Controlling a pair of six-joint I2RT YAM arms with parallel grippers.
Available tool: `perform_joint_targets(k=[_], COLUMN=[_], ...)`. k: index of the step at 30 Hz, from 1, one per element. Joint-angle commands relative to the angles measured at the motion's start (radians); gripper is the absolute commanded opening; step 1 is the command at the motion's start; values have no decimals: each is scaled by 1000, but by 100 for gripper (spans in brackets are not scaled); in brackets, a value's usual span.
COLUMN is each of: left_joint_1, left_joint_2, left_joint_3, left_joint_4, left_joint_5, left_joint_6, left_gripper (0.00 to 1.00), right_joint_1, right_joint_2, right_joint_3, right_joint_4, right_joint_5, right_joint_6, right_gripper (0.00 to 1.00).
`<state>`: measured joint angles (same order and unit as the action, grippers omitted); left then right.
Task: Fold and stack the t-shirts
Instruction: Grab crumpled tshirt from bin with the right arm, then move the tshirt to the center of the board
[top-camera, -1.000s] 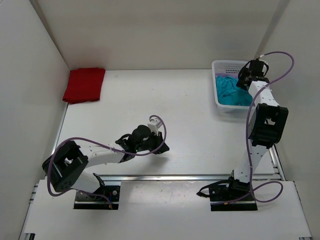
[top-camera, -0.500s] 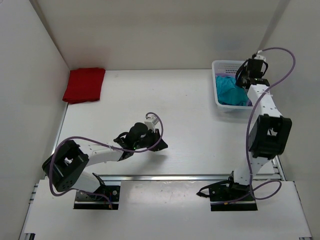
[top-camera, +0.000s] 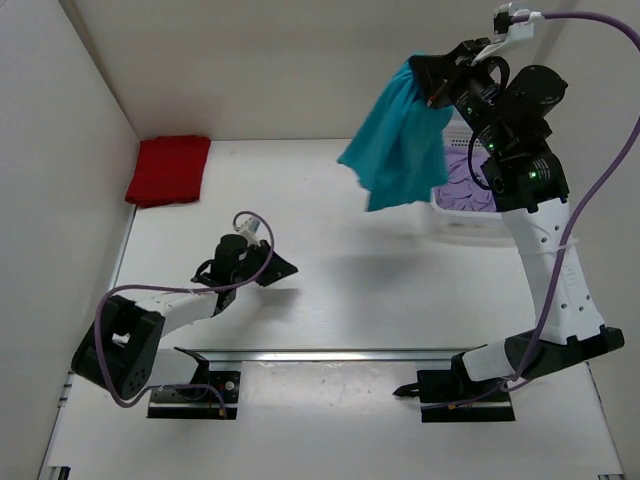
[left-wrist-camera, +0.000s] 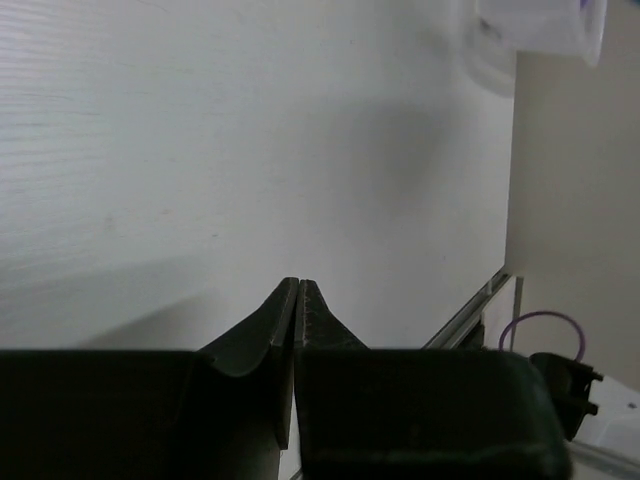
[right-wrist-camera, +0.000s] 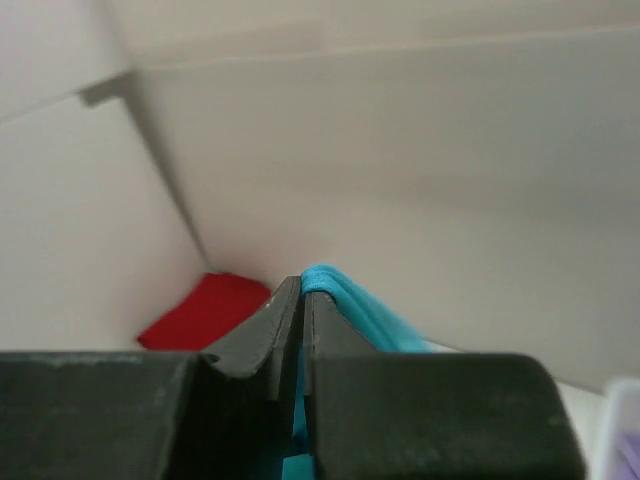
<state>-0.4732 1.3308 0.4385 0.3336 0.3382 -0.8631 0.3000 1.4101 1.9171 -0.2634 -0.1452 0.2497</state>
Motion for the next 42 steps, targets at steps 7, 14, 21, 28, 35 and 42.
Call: perform_joint_targets(k=[7,14,21,28,35,42], left_joint_1=[320,320,171,88,7,-8], left_joint_2=[-222,-203,-168,-142,-39,88], left_joint_3=[-43,-55,-17,-53,-43,-9], left_joint_4=[-73,-100,-160,-208,-197,-108], left_joint_5=[68,-16,-154,-196,-196,-163], left_joint_6=[-51,-13,56,102,121,98], left_gripper=[25,32,34,37,51,35], right_joint_1=[-154,-298,-132,198,294,317], right_joint_2=[-6,180,81,107,170,280], right_joint_3=[-484,-767,-831,-971,-974,-893], right_joint_4=[359,485,266,192,156,187], right_joint_5=[-403,-498,-130,85,210,208], right_joint_6=[288,340,172,34,-40,-69], right_gripper=[0,25,38,16,50,56])
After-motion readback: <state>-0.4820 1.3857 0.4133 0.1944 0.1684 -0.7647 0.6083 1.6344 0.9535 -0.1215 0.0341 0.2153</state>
